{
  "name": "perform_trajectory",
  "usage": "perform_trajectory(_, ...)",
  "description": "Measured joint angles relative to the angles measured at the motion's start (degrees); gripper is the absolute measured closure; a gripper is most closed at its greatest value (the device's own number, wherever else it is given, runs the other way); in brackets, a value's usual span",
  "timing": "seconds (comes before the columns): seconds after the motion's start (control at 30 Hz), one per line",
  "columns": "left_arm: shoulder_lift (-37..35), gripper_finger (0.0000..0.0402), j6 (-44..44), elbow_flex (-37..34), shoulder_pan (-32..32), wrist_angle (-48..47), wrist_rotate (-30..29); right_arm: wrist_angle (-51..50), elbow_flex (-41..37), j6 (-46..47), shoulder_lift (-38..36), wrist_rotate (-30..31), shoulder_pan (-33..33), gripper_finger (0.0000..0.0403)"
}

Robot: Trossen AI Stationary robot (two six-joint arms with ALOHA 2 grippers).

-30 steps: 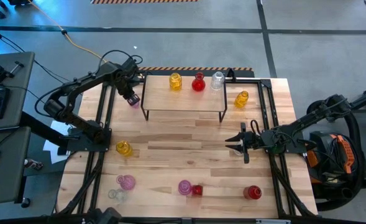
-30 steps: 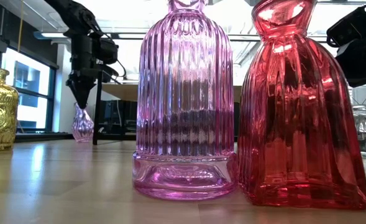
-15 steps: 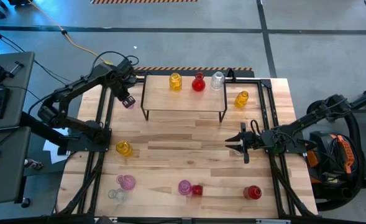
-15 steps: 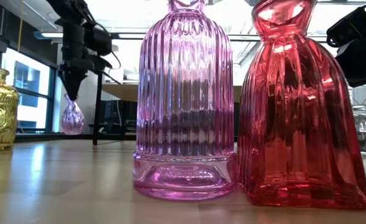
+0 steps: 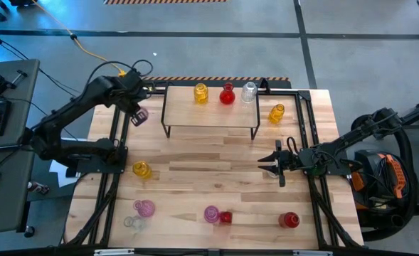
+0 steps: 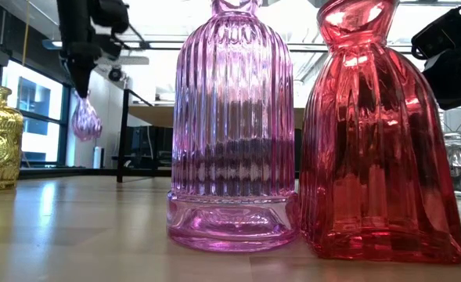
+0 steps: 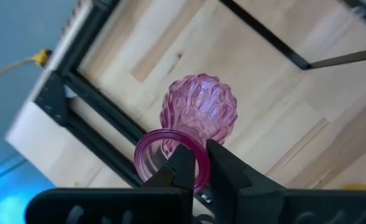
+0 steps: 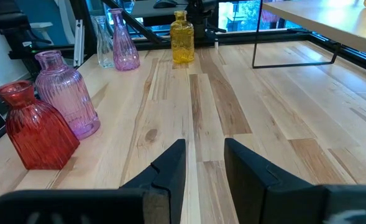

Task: Sort vases onto shelf
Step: Put the top purple vase on the shelf

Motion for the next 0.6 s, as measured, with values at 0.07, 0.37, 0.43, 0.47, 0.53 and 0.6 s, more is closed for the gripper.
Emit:
perform_trajectory(0.07,-0.4,0.0387,-0.1,1.7,-1.1,-1.1,-1.0,0.0,0.0,0.0,0.0,0.0,0.0,0.0308)
perform_trajectory(0.37,-0.5,0.0387,-0.1,10.0,-5.1,-4.3,-4.2,0.0,0.0,0.0,0.0,0.0,0.0,0.0308)
perform_trajectory(0.43,0.0,0.0387,0.8,12.0,-5.7,-4.5,-4.6,0.0,0.0,0.0,0.0,0.0,0.0,0.0308)
perform_trajectory(0.47,0.4,0.0387,1.0,13.0,-6.0,-4.5,-4.8,0.0,0.0,0.0,0.0,0.0,0.0,0.0308)
perform_trajectory(0.53,1.6,0.0387,1.1,15.1,-6.5,-4.7,-5.2,0.0,0.0,0.0,0.0,0.0,0.0,0.0308)
perform_trajectory(0.6,3.0,0.0387,1.7,17.1,-7.1,-4.8,-5.4,0.0,0.0,0.0,0.0,0.0,0.0,0.0308)
